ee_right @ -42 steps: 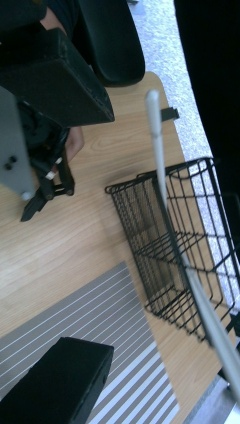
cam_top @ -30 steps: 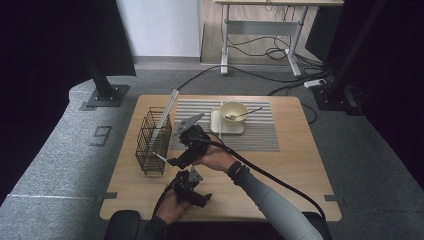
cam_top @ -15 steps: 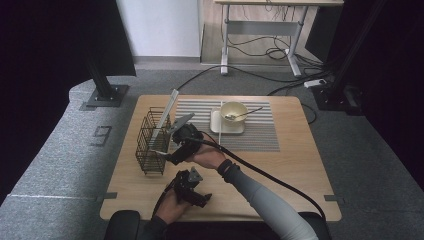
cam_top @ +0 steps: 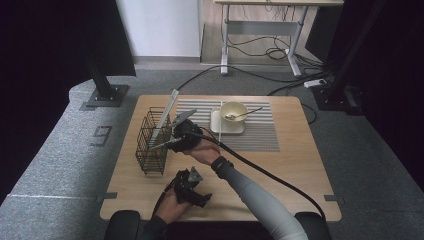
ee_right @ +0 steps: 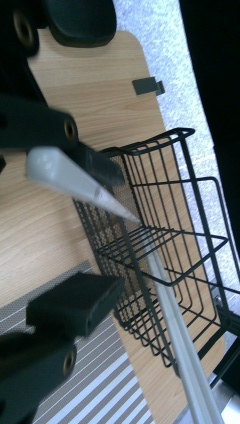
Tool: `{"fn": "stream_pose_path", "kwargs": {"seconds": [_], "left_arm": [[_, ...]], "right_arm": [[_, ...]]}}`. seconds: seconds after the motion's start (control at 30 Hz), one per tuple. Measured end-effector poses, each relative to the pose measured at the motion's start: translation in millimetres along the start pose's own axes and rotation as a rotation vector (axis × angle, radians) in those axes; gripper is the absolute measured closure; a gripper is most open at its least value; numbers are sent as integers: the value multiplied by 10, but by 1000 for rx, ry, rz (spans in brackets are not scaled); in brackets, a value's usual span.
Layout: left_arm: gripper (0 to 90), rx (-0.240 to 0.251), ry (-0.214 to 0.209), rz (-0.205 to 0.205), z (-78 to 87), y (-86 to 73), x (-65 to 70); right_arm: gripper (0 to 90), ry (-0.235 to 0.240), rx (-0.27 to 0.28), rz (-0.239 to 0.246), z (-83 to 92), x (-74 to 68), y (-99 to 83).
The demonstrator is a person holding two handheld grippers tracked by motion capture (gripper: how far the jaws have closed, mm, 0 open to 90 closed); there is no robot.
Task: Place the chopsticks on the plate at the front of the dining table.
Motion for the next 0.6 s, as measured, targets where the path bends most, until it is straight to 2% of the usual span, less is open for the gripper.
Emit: {"fn": "stream_pose_path", "kwargs": {"seconds": [0.03, 0.13, 0.2, 0.33, 0.6], "left_arm": [[0, 0, 1, 1, 0, 0, 0], [0, 1, -2, 0, -1, 1, 0], [0, 1, -2, -2, -2, 1, -1], [0, 2, -2, -1, -4, 2, 0], [0, -1, -3, -5, -2, 1, -4]], "right_arm": [[548, 0, 0, 0, 0, 0, 0], [666, -9, 30, 17, -7, 30, 19], [687, -11, 35, 21, -7, 35, 23], [798, -7, 44, 33, -11, 33, 30], [825, -1, 53, 54, 0, -7, 43]]}}
Point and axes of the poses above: each handheld gripper's, and its own axes: z roughly backward along the jaws, y roughly out of its top, x roughly to its right, the point moved 6 cm from there along -z, roughly forward along the jaws, and after that the axes turned 11 degrees about x, right-handed, at the moved point
